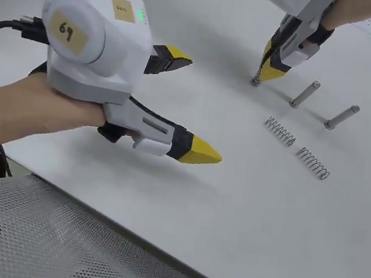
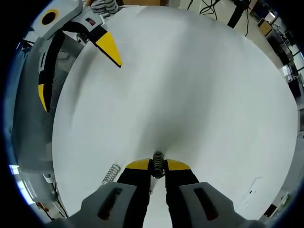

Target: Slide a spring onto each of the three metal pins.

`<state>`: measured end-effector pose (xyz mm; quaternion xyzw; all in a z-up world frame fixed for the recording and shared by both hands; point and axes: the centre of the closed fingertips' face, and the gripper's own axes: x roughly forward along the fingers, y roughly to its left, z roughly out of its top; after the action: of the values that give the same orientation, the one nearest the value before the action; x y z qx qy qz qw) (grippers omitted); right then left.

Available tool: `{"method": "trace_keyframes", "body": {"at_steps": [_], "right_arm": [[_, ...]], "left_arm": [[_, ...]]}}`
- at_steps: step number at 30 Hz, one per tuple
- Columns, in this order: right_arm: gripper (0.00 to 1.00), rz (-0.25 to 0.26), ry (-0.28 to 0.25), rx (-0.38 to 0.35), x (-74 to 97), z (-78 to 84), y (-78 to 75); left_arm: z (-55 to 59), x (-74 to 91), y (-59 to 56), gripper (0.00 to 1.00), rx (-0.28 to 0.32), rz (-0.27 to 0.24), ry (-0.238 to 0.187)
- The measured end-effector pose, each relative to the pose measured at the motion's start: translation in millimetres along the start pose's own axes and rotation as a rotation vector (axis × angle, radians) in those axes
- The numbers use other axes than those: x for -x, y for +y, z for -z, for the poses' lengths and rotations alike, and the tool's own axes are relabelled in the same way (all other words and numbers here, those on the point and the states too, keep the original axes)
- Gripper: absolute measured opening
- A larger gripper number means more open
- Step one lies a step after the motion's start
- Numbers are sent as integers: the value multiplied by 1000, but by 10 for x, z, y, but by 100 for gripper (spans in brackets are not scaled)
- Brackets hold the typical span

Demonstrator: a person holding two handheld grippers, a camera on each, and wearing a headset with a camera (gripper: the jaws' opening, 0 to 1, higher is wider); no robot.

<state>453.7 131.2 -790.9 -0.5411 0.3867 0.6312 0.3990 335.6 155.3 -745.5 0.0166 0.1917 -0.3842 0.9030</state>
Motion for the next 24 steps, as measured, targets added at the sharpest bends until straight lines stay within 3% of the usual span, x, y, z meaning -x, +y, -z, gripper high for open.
{"method": "trace_keyframes", "body": {"at_steps": [8, 13, 21, 24], "right_arm": [[11, -5, 6, 2, 6, 23, 42], [23, 12, -3, -4, -4, 36, 24], [52, 34, -47, -32, -22, 25, 21], [59, 40, -62, -37, -29, 32, 13]], "left_arm": [[-5, 4, -3, 87, 2, -1, 3], [-19, 11, 2, 87, 2, -3, 0], [-33, 10, -1, 87, 2, -3, -2], [-38, 12, 2, 87, 3, -5, -3]]}}
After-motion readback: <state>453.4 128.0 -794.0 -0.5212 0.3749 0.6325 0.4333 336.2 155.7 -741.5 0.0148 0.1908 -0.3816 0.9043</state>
